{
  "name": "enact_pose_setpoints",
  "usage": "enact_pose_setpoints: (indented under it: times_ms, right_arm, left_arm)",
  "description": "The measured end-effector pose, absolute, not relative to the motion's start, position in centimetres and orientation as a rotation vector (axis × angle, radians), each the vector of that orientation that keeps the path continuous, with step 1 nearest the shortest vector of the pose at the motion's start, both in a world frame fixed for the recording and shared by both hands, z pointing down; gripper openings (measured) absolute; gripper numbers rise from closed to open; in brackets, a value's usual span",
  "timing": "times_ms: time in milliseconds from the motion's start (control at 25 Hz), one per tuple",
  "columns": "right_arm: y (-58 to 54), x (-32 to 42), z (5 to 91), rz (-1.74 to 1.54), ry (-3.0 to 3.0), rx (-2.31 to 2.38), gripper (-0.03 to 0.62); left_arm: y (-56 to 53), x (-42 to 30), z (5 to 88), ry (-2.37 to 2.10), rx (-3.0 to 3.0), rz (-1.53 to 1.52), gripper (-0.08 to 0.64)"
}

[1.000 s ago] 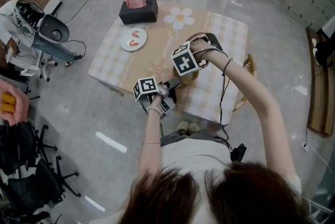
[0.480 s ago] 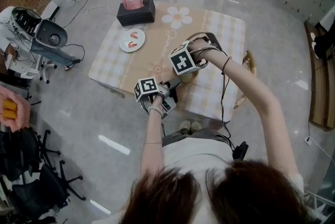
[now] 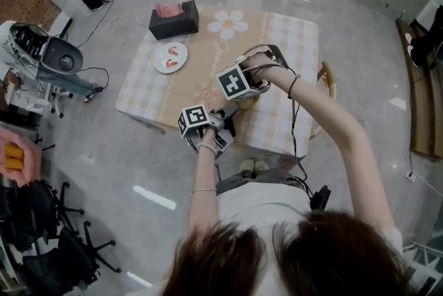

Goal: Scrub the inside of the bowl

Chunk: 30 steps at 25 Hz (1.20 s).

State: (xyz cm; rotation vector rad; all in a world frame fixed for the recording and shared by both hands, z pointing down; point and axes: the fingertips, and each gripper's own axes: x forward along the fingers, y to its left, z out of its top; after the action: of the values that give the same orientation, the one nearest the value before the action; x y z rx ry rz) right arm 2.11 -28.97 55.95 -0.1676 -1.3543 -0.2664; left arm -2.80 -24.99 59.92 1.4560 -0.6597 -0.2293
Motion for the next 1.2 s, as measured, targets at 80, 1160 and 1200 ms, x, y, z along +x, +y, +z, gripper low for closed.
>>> enact_pose_setpoints:
  times_ms: [80, 1160, 1200]
  right_arm:
    - [-28.8, 2.2, 55.9, -0.242, -1.347, -0.155, 0.084]
    - [-27.0, 1.9, 56.8, 0.034, -1.374, -0.006, 0.084]
    - [-27.0, 1.9, 56.8, 0.040, -1.377, -0.001, 0.084]
  left_arm:
    - [-25.1, -2.9, 59.9, -0.657, 1.458, -0.230, 0.101]
    - [-25.2, -2.6, 60.1, -0.605, 1.480, -0.199, 0.101]
    - [-25.2, -2.6, 60.1, -0.605, 1.480, -0.199, 0.101]
